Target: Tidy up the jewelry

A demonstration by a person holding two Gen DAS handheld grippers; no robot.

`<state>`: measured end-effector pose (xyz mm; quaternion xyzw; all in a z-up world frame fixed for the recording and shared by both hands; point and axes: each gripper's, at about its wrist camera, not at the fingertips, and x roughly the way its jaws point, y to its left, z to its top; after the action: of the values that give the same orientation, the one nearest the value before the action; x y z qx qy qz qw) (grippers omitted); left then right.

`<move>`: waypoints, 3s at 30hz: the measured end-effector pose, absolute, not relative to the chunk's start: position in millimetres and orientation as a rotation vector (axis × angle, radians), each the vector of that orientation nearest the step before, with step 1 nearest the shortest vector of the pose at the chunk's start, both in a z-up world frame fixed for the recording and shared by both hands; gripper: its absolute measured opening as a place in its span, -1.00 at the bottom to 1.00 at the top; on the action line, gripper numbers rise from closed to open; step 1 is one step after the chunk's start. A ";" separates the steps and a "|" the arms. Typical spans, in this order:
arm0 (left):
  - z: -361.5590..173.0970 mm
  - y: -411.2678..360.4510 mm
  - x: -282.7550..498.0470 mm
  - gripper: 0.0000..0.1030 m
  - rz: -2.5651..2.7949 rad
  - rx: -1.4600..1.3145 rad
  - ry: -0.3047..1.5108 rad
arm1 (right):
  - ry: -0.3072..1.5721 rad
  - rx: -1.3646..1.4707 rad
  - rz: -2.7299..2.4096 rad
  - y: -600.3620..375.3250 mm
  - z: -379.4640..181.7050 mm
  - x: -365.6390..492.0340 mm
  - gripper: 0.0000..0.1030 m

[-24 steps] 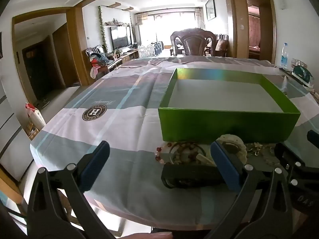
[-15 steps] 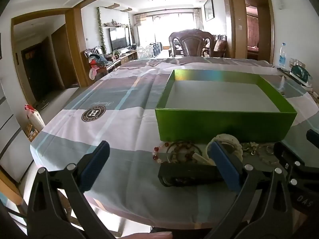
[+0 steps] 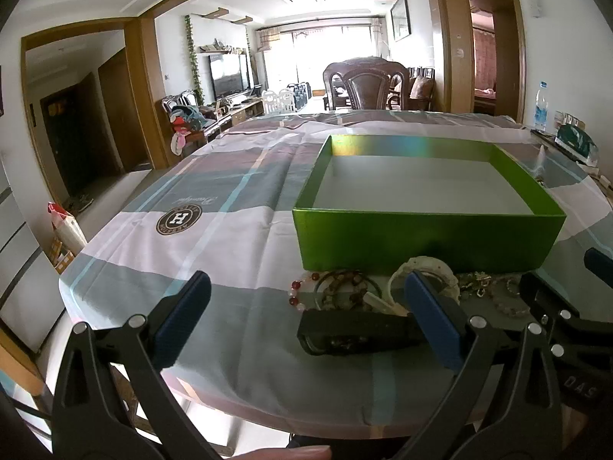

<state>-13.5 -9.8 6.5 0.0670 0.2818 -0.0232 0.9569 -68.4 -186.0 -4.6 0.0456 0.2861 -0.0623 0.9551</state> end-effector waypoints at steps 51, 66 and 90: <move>7.0 -12.8 -13.7 0.94 -0.048 0.134 0.575 | 0.573 0.086 -0.126 -185.4 -2.7 -66.3 0.94; 5.4 -17.4 -16.3 0.94 -0.050 0.136 0.584 | 0.576 0.088 -0.125 -182.1 -0.9 -66.2 0.94; -1.1 -19.8 -18.1 0.94 -0.056 0.124 0.609 | 0.575 0.089 -0.127 -181.4 -1.4 -67.1 0.94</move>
<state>-18.1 -19.8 -1.1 0.0610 0.2995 -0.0275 0.9518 -67.1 -181.4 -1.4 0.0439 0.2832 -0.0627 0.9560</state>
